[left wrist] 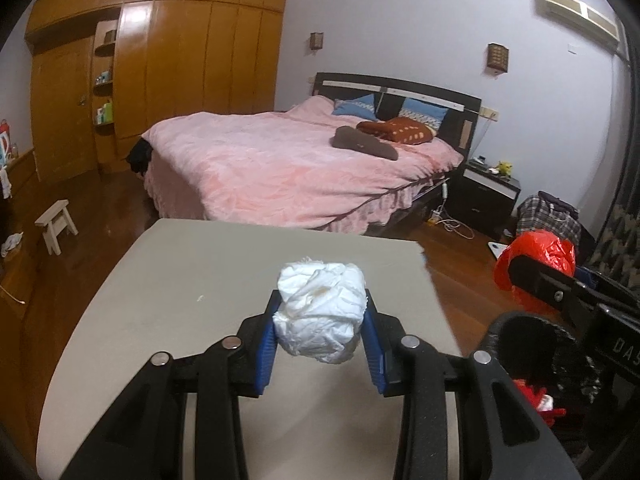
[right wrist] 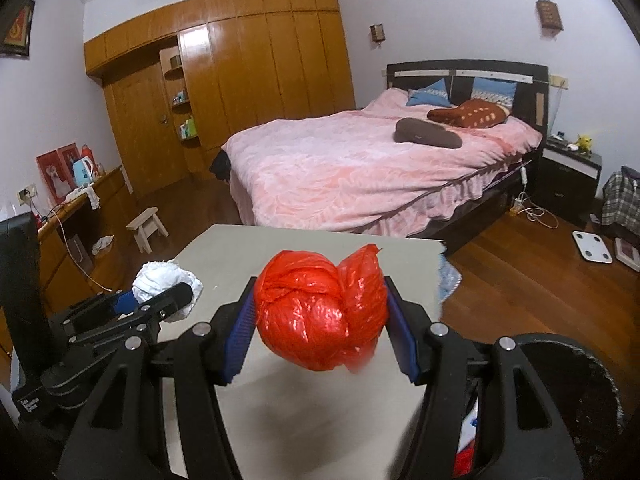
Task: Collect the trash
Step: 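Lift the white cloth and red bag and carry them over the bin, then open both tools to drop the white cloth and red bag into the bin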
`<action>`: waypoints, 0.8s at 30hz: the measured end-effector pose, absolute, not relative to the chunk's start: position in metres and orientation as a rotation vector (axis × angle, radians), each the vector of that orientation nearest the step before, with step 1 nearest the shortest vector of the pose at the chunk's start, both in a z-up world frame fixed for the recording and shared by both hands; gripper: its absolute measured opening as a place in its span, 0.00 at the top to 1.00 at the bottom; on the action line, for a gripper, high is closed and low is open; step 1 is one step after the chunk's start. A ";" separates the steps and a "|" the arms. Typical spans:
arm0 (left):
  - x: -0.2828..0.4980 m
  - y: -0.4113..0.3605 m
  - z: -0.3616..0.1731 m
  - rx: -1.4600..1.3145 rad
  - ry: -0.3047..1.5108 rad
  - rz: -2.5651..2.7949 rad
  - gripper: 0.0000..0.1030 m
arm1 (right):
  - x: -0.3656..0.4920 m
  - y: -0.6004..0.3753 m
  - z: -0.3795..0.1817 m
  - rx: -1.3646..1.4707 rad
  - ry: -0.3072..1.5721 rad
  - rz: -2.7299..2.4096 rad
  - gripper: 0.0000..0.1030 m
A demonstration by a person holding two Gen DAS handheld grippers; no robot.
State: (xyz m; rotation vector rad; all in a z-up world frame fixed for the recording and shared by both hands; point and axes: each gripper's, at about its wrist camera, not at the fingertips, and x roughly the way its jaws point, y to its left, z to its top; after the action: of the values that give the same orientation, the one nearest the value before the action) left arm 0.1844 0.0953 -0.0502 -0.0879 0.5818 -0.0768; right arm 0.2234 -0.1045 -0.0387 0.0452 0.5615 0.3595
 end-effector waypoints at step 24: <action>0.155 -0.042 -0.038 -0.010 0.569 -0.329 0.63 | 0.147 -0.233 -0.029 0.074 0.516 0.134 0.44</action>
State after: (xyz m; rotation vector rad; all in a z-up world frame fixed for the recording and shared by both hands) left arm 0.1551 -0.0421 -0.0383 -0.0103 0.5691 -0.3293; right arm 0.1468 -0.2326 -0.0290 0.0743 0.5160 0.1338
